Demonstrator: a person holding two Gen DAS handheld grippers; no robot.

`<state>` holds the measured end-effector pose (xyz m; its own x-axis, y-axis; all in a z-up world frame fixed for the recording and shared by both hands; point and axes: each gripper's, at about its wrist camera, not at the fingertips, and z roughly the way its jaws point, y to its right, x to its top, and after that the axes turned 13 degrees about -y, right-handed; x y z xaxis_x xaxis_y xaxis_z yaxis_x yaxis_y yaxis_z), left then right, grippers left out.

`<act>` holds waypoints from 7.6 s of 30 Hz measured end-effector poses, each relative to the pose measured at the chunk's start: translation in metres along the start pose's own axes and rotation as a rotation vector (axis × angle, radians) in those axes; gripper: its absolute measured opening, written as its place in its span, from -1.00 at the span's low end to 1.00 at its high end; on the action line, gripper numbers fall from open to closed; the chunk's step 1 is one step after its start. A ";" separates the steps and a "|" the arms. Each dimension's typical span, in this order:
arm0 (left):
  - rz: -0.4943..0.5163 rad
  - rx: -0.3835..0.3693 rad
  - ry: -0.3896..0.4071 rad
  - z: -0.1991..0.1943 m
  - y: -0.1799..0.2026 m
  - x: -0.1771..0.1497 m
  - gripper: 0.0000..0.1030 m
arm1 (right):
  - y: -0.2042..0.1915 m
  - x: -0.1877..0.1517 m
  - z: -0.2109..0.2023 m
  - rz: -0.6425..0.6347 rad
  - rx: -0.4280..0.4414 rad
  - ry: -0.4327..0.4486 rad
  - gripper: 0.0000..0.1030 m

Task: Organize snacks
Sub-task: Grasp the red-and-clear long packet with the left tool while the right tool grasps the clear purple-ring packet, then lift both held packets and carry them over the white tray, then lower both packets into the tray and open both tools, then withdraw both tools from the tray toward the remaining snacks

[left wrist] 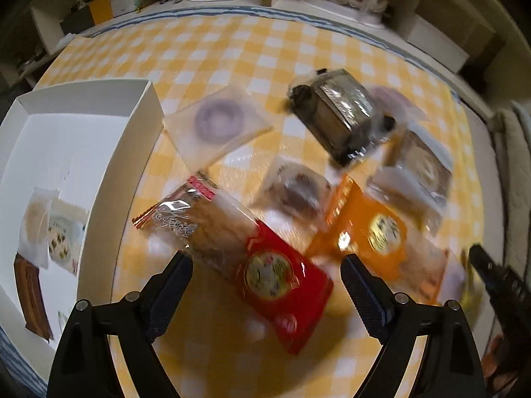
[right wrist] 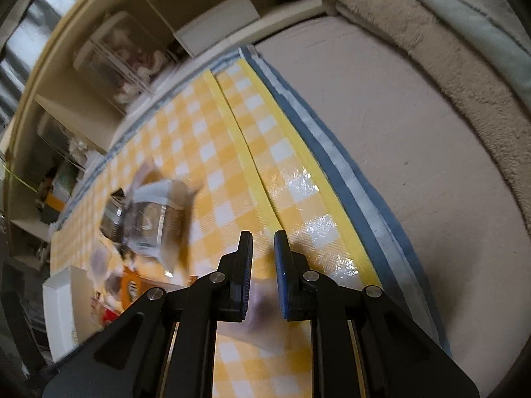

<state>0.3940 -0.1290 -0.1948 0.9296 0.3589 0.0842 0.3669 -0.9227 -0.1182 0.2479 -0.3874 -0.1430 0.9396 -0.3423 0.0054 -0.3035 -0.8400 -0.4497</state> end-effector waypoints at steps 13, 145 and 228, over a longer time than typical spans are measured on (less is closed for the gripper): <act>0.126 0.072 -0.048 0.033 0.002 -0.005 0.41 | -0.025 -0.023 0.015 -0.227 -0.157 -0.183 -0.74; 0.204 -0.057 0.125 -0.153 -0.415 -0.098 -0.27 | -0.393 -0.265 0.076 -0.334 0.326 -0.282 -0.04; 0.267 -0.086 0.321 -0.271 -0.326 -0.171 1.00 | -0.328 -0.218 -0.080 -0.615 -0.035 0.073 1.00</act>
<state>0.1057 0.0722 0.0973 0.9284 0.0564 0.3673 0.0983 -0.9905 -0.0962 0.1296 -0.0705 0.0749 0.9312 0.1817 0.3159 0.2837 -0.9054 -0.3157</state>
